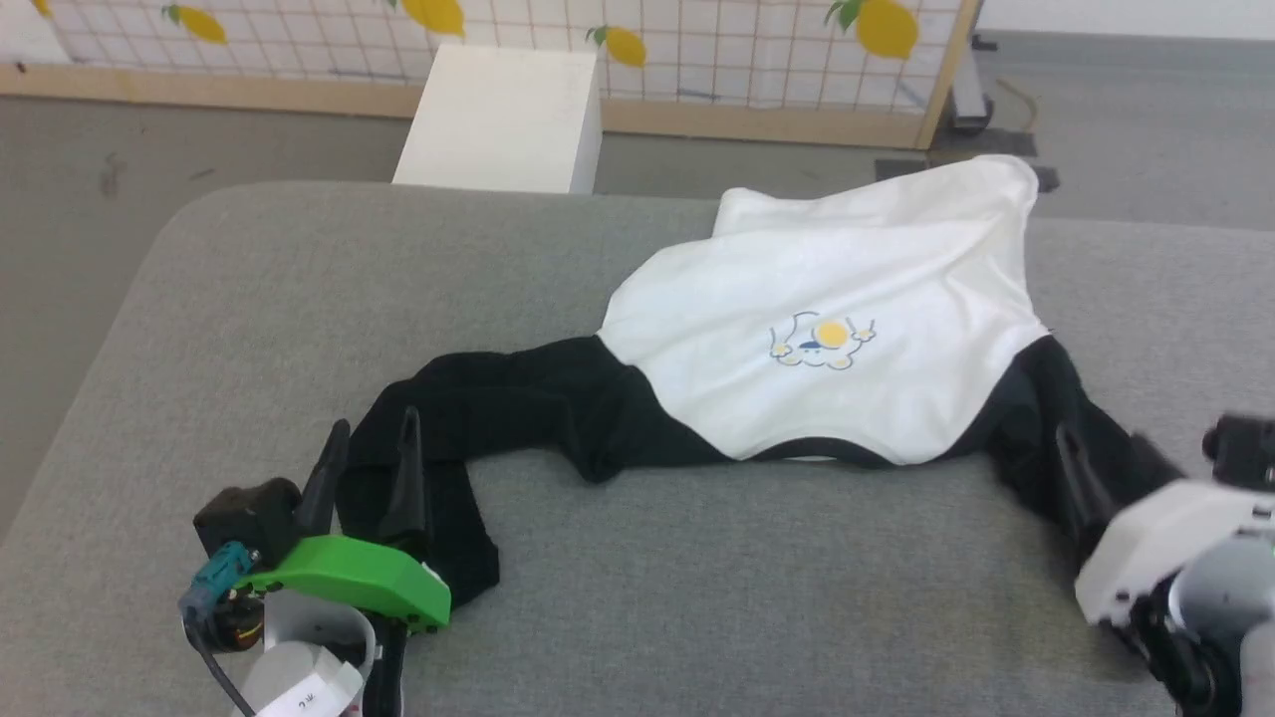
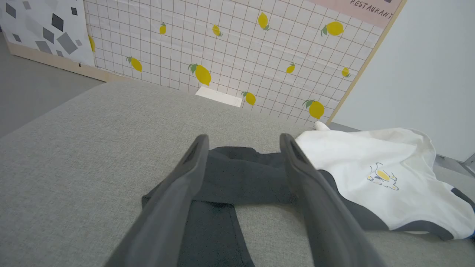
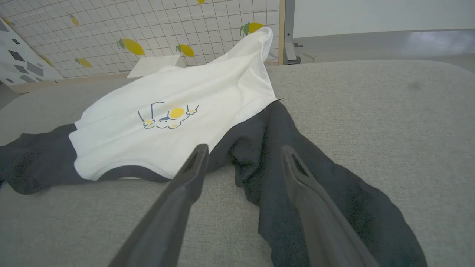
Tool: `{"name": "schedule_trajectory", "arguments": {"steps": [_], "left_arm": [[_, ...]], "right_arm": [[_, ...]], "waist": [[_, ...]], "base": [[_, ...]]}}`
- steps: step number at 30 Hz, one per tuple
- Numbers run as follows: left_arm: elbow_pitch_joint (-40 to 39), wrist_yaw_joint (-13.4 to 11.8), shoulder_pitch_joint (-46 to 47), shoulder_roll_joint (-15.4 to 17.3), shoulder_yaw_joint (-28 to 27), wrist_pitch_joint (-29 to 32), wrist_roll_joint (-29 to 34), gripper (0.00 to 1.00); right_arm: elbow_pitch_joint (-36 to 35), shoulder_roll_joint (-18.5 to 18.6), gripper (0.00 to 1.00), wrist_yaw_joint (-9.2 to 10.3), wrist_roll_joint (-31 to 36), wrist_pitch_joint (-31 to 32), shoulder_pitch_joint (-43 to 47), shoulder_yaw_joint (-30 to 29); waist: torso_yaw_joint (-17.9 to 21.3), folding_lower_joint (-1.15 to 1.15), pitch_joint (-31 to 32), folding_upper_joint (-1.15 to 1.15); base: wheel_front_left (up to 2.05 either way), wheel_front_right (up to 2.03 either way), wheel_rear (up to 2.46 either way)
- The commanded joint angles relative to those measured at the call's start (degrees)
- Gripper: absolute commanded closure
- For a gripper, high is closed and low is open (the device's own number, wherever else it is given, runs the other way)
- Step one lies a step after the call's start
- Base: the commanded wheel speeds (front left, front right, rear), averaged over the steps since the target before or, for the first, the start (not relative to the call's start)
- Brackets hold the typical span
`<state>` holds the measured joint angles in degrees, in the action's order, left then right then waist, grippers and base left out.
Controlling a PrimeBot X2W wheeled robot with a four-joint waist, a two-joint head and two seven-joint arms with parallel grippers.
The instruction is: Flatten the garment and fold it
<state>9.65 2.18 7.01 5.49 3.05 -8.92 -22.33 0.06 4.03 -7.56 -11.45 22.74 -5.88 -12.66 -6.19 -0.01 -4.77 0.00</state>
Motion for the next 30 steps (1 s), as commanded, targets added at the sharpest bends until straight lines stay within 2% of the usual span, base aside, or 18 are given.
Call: {"name": "schedule_trajectory", "arguments": {"steps": [1, 10, 17, 21, 24, 30], "left_arm": [[-0.31, -0.13, -1.00, 0.07, 0.41, 0.38, -0.16, 0.00], [0.88, -0.01, 0.34, -1.56, 4.74, 5.85, -3.07, 0.00], [6.34, -5.81, 8.10, -2.50, 12.43, 23.08, -6.88, 0.00], [10.36, -8.73, 12.20, -2.56, 15.54, 30.21, -6.81, 0.00], [13.18, -9.98, 14.43, -2.57, 16.26, 31.83, -6.43, 0.00], [16.82, -10.99, 16.62, -2.46, 15.34, 29.57, -6.47, 0.00]], "right_arm": [[-0.63, -0.46, 0.00, 0.08, -0.42, 0.11, 2.01, -0.32], [-1.80, -1.11, 0.00, 0.08, -1.73, 0.61, 6.66, -0.19], [-2.55, -1.14, 0.00, 0.08, -2.43, 0.40, 5.11, 0.86], [-2.47, -1.14, 0.00, 0.08, -2.88, -0.11, 4.05, 1.73], [-2.42, -1.14, 0.00, 0.08, -3.05, -0.47, 3.49, 1.96], [-2.11, -1.14, 0.00, 0.08, -2.90, -1.05, 3.04, 1.71]], "waist": [[1.70, 0.01, 1.68, 0.00], [2.04, 0.01, 1.45, 0.00], [2.61, 0.01, -0.61, 0.00], [3.71, 0.01, -2.58, 0.00], [4.62, 0.01, -3.92, 0.00], [5.70, 0.01, -5.41, 0.00]], "base": [[0.00, 0.00, 0.00], [0.00, 0.00, 0.00], [0.00, 0.00, 0.00], [0.00, 0.00, 0.00], [0.00, 0.00, 0.00], [0.00, 0.00, 0.00]]}}
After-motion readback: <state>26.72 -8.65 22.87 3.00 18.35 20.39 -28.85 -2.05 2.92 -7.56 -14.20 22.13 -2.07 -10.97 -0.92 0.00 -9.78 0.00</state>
